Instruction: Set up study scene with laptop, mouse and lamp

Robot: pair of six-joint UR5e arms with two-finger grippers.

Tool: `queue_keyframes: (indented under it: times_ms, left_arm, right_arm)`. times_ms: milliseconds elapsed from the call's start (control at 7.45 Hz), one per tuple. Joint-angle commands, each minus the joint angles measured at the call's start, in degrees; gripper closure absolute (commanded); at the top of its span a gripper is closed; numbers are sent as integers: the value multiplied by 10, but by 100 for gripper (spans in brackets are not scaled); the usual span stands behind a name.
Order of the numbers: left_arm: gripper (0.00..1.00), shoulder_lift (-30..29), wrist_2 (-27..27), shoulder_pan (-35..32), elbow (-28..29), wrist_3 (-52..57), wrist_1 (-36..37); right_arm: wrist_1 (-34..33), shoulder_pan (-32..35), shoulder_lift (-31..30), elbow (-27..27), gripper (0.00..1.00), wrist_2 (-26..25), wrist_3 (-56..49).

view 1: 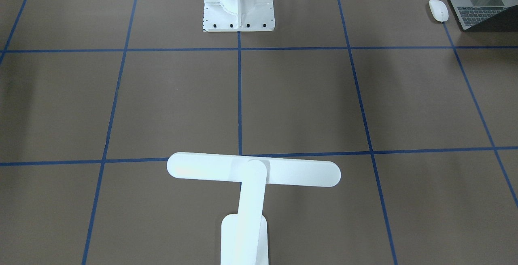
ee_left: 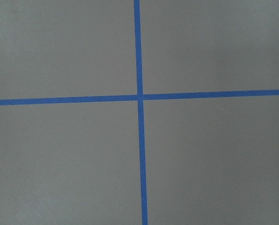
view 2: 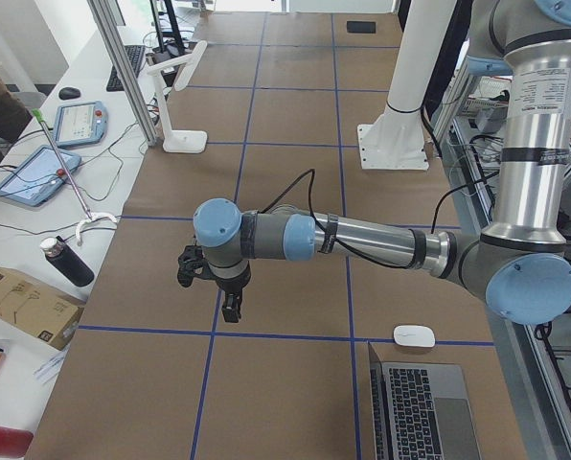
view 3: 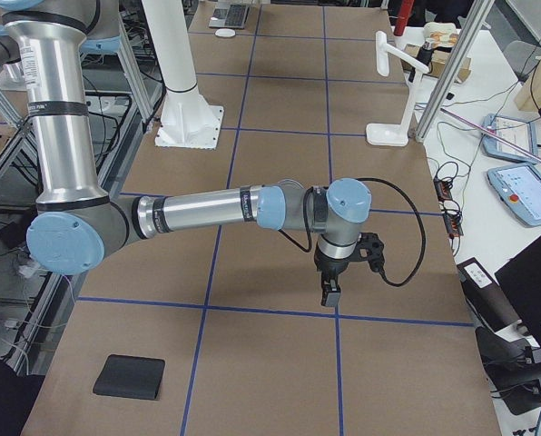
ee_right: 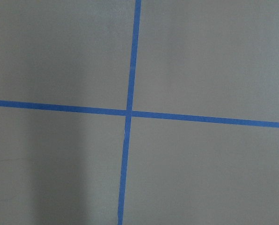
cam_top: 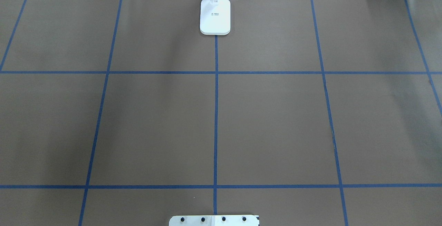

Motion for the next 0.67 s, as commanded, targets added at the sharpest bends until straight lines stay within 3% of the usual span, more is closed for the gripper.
queue_keyframes:
  times_ms: [0, 537]
  left_arm:
    - [0, -1, 0, 0, -3, 0, 0]
    - [0, 1, 0, -1, -10, -3, 0]
  right_arm:
    - [2, -1, -1, 4, 0, 4, 1]
    - [2, -3, 6, 33, 0, 17, 1]
